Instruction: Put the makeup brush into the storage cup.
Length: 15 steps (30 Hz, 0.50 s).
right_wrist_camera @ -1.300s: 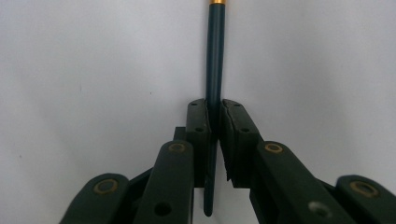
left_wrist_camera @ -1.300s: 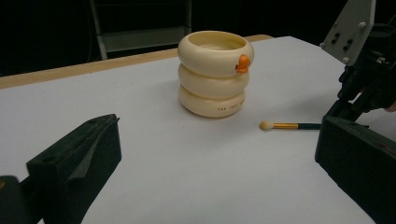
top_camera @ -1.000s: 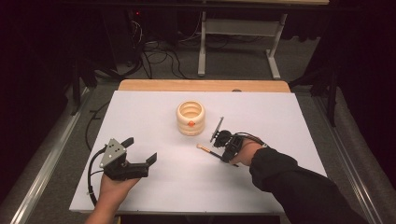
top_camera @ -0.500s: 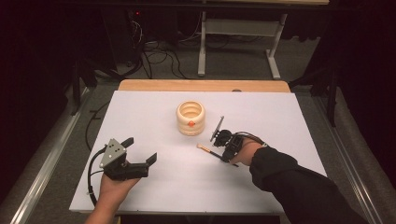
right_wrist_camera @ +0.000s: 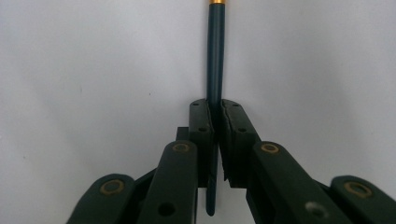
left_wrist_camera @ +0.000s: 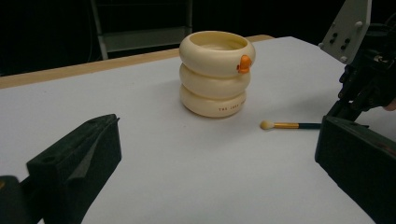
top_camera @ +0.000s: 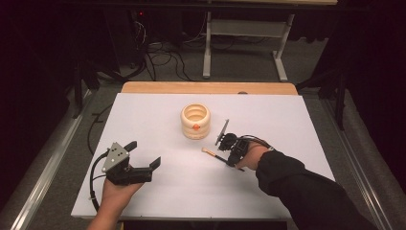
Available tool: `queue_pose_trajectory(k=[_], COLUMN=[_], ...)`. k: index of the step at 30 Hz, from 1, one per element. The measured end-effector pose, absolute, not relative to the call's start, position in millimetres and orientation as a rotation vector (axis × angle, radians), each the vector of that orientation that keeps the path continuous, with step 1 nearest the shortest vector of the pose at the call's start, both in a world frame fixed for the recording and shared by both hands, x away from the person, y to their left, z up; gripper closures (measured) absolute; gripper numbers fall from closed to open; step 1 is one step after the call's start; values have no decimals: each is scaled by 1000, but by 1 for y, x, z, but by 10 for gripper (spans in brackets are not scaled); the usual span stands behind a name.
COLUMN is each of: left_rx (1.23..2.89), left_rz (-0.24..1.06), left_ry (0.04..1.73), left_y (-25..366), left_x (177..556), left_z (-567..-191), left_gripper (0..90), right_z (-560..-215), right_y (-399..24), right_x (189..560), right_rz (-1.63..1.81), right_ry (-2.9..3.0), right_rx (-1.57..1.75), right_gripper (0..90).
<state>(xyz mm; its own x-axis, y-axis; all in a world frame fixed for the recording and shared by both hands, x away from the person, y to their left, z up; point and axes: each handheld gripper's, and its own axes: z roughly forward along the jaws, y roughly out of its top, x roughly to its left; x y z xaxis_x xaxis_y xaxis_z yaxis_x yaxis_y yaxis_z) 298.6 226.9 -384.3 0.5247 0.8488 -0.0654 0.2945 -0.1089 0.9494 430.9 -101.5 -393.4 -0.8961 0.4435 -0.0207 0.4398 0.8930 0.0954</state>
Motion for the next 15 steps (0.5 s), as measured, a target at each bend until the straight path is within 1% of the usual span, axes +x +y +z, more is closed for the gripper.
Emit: queue_pose_trajectory(k=[15], left_rx=[1665], left_rz=[626], left_ry=[982], left_y=[227], left_x=[299], left_z=[-385], left_gripper=[11], right_z=[-393], right_y=[-100], right_x=[432], right_rz=[125], right_ry=[3021], right_rx=[715], right_gripper=[866])
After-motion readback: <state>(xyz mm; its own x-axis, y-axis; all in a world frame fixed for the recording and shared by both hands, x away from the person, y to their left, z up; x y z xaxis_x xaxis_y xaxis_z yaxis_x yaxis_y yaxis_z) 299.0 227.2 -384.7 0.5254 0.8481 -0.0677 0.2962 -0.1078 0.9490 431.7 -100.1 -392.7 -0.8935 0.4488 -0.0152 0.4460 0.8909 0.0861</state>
